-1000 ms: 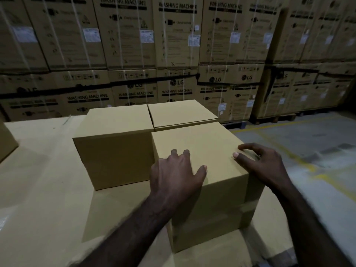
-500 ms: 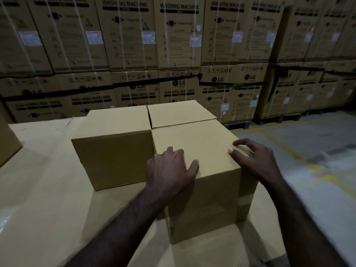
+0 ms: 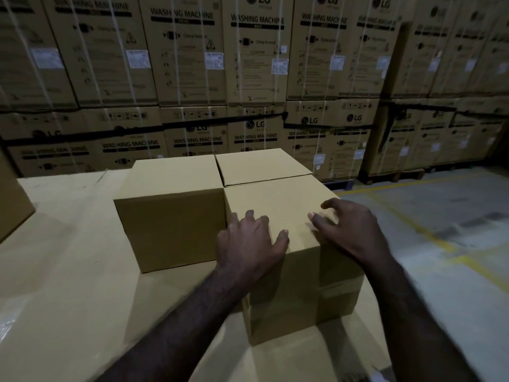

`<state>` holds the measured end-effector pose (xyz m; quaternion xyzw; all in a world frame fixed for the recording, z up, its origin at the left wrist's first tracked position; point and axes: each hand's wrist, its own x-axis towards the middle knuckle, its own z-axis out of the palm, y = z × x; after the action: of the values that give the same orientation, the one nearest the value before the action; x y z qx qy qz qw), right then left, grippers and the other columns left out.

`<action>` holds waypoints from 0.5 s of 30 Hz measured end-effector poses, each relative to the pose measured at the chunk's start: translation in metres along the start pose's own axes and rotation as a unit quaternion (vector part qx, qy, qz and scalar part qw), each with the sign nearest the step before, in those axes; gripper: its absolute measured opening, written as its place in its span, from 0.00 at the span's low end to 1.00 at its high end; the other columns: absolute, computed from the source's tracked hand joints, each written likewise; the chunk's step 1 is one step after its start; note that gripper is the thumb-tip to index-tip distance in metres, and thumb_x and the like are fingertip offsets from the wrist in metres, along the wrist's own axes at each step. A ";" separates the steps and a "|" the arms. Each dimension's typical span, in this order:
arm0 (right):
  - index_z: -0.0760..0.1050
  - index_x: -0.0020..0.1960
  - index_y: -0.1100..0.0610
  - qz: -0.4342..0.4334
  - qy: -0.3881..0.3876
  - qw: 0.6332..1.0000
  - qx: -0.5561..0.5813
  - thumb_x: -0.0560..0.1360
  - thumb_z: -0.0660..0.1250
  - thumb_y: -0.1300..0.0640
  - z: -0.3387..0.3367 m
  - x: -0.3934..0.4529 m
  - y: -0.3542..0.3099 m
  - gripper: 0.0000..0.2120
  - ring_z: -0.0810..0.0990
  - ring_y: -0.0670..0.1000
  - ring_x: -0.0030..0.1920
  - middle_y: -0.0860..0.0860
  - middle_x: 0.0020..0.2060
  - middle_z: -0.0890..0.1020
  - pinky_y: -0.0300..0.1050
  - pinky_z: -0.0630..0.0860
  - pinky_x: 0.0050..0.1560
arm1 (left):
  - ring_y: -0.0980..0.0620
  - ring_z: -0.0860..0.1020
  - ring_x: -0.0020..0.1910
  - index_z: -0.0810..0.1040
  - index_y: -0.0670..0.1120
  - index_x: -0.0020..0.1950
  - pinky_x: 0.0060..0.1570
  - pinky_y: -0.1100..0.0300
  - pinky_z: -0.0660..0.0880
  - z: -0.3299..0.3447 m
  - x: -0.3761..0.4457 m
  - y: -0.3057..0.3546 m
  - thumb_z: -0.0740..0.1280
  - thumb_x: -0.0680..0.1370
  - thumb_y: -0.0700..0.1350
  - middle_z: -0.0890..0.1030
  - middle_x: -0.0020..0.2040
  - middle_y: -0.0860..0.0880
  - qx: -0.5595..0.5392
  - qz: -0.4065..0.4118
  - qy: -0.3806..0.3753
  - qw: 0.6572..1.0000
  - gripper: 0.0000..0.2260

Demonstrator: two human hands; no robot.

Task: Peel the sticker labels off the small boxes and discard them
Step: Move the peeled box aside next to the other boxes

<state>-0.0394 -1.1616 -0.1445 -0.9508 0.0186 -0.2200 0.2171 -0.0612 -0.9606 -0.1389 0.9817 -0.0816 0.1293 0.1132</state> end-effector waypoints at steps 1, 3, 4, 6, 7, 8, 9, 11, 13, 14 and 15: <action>0.78 0.61 0.52 -0.004 -0.010 1.000 0.006 0.73 0.67 0.38 0.002 -0.002 -0.009 0.24 0.80 0.53 0.56 0.53 0.57 0.83 0.52 0.77 0.56 | 0.45 0.69 0.68 0.73 0.50 0.69 0.57 0.49 0.72 -0.005 -0.004 -0.001 0.56 0.77 0.65 0.71 0.71 0.48 -0.007 0.003 0.004 1.000 0.27; 0.78 0.61 0.51 -0.010 -0.030 0.999 0.020 0.73 0.67 0.37 0.007 -0.008 -0.031 0.23 0.81 0.52 0.54 0.52 0.56 0.83 0.52 0.78 0.53 | 0.44 0.68 0.69 0.72 0.51 0.69 0.58 0.48 0.72 -0.014 -0.011 -0.007 0.56 0.78 0.64 0.70 0.72 0.48 -0.018 0.009 0.015 1.000 0.26; 0.78 0.61 0.51 -0.015 -0.035 0.999 0.026 0.73 0.67 0.37 0.009 -0.011 -0.042 0.23 0.81 0.51 0.52 0.51 0.56 0.83 0.51 0.79 0.52 | 0.44 0.68 0.69 0.72 0.51 0.69 0.59 0.48 0.72 -0.018 -0.014 -0.013 0.56 0.78 0.64 0.70 0.72 0.48 -0.021 0.010 0.020 1.000 0.26; 0.78 0.61 0.50 -0.023 -0.039 0.998 0.033 0.73 0.67 0.37 0.012 -0.017 -0.068 0.24 0.81 0.49 0.51 0.50 0.55 0.83 0.48 0.78 0.51 | 0.44 0.68 0.70 0.72 0.51 0.69 0.59 0.48 0.71 -0.029 -0.022 -0.029 0.56 0.78 0.63 0.70 0.72 0.48 -0.024 0.011 0.030 0.999 0.25; 0.78 0.62 0.50 -0.028 -0.038 0.998 0.033 0.73 0.67 0.37 0.014 -0.021 -0.081 0.24 0.80 0.50 0.51 0.50 0.55 0.83 0.48 0.78 0.50 | 0.43 0.68 0.70 0.72 0.51 0.69 0.60 0.47 0.71 -0.034 -0.026 -0.040 0.57 0.78 0.63 0.70 0.72 0.48 -0.024 0.010 0.035 0.999 0.25; 0.78 0.62 0.49 -0.035 -0.037 0.998 0.033 0.73 0.66 0.36 0.016 -0.024 -0.096 0.23 0.80 0.50 0.51 0.50 0.55 0.83 0.48 0.78 0.51 | 0.43 0.68 0.70 0.72 0.51 0.70 0.61 0.46 0.70 -0.041 -0.032 -0.052 0.57 0.78 0.62 0.69 0.73 0.47 -0.026 0.007 0.039 0.999 0.25; 0.78 0.61 0.49 -0.044 -0.034 0.998 0.035 0.73 0.66 0.36 0.019 -0.029 -0.111 0.23 0.80 0.50 0.50 0.50 0.55 0.84 0.47 0.78 0.50 | 0.43 0.66 0.71 0.70 0.51 0.71 0.63 0.45 0.69 -0.048 -0.038 -0.065 0.57 0.78 0.62 0.67 0.74 0.47 -0.027 0.002 0.040 0.999 0.25; 0.77 0.62 0.49 -0.062 -0.031 0.997 0.042 0.73 0.66 0.37 0.025 -0.039 -0.145 0.23 0.81 0.49 0.48 0.50 0.54 0.84 0.47 0.78 0.48 | 0.43 0.63 0.73 0.68 0.52 0.73 0.66 0.44 0.66 -0.063 -0.052 -0.096 0.58 0.78 0.62 0.64 0.76 0.47 -0.029 -0.014 0.045 0.998 0.26; 0.77 0.62 0.50 -0.080 -0.032 0.995 0.055 0.73 0.67 0.38 0.035 -0.053 -0.185 0.23 0.80 0.48 0.46 0.50 0.54 0.84 0.45 0.78 0.46 | 0.43 0.64 0.73 0.68 0.52 0.73 0.65 0.44 0.67 -0.081 -0.070 -0.132 0.58 0.77 0.62 0.65 0.75 0.48 -0.024 -0.027 0.066 0.997 0.26; 0.77 0.62 0.51 -0.090 -0.030 0.994 0.063 0.73 0.67 0.38 0.040 -0.061 -0.207 0.23 0.80 0.48 0.46 0.50 0.53 0.84 0.45 0.79 0.47 | 0.43 0.66 0.71 0.69 0.52 0.72 0.63 0.46 0.69 -0.091 -0.081 -0.151 0.58 0.77 0.62 0.67 0.74 0.48 -0.017 -0.030 0.081 0.996 0.26; 0.78 0.62 0.51 -0.099 -0.026 0.992 0.071 0.73 0.67 0.38 0.045 -0.069 -0.229 0.23 0.81 0.48 0.47 0.51 0.53 0.84 0.46 0.80 0.47 | 0.44 0.69 0.69 0.71 0.52 0.70 0.60 0.48 0.71 -0.101 -0.092 -0.171 0.59 0.77 0.61 0.70 0.72 0.48 -0.010 -0.034 0.097 0.995 0.25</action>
<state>-0.0957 -0.9268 -0.1128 -0.9356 -0.0966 -0.2168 0.2614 -0.1401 -0.7596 -0.1033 0.9657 -0.0381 0.2189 0.1346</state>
